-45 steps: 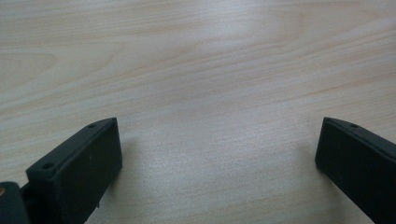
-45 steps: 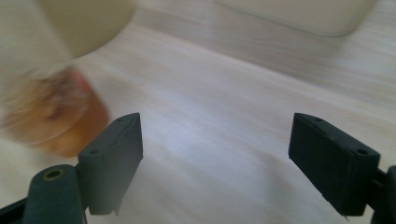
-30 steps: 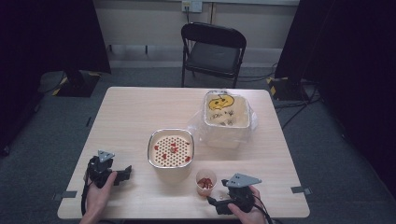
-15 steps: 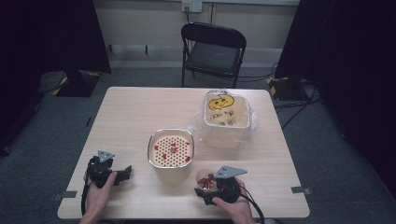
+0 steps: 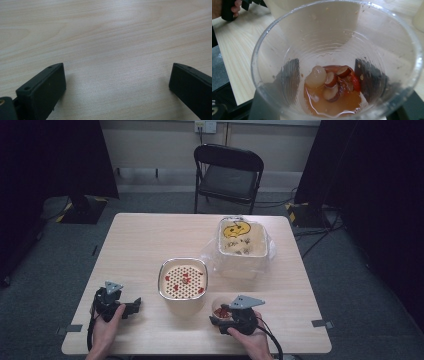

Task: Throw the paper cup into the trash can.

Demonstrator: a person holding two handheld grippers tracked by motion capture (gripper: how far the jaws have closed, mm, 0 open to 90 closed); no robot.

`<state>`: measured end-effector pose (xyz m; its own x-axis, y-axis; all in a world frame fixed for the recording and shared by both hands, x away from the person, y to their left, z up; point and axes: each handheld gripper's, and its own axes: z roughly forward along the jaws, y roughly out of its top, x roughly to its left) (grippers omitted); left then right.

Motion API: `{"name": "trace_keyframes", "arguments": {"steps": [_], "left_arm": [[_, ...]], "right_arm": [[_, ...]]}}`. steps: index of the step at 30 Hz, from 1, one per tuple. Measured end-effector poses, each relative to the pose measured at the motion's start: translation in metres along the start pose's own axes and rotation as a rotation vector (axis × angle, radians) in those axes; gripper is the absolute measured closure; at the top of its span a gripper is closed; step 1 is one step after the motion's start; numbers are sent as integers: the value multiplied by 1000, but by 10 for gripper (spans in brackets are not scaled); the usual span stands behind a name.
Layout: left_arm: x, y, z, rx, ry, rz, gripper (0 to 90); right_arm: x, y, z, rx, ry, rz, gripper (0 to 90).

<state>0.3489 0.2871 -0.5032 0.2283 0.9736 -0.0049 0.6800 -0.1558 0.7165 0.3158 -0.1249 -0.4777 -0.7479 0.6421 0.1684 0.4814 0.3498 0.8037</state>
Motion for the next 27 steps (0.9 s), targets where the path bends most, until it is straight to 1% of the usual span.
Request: {"name": "trace_keyframes", "arguments": {"steps": [2,4,6,7,8,10,11,12,13,14,15,18,20,23,24,25,27], "left_arm": [[0,0,0,0,0,0,4],[0,0,0,0,0,0,4],[0,0,0,0,0,0,3],[0,0,0,0,0,0,3],[0,0,0,0,0,0,4],[0,0,0,0,0,0,4],[0,0,0,0,0,0,4],[0,0,0,0,0,0,4],[0,0,0,1,0,1,4],[0,0,0,0,1,1,4],[0,0,0,2,1,2,4],[-1,0,0,1,-1,4,3],[-1,0,0,1,-1,4,3],[-1,0,0,1,-2,2,3],[-1,0,0,1,-2,2,3],[-1,0,0,1,-2,4,4],[-1,0,0,1,-2,4,3]], "right_arm": [[-1,1,-1,-2,-3,0,376],[-3,4,-6,-22,-20,2,378],[-4,5,-8,-28,-24,0,380],[-6,7,-10,-41,-33,5,382],[-8,11,-12,-57,-49,-1,386],[-9,14,-15,-74,-64,2,390],[-9,14,-15,-74,-64,2,390],[-9,16,-16,-89,-74,0,390],[-10,21,-22,-120,-97,-7,393],[-10,21,-22,-120,-97,-7,393],[-11,25,-25,-142,-111,-12,396],[-13,33,-29,-171,-126,-13,398],[-14,40,-33,-201,-134,-18,398],[-14,51,-36,-227,-143,-32,400],[-14,51,-36,-227,-143,-32,400],[-13,60,-39,-239,-148,-45,403],[-13,68,-40,-248,-155,-57,406]]}}
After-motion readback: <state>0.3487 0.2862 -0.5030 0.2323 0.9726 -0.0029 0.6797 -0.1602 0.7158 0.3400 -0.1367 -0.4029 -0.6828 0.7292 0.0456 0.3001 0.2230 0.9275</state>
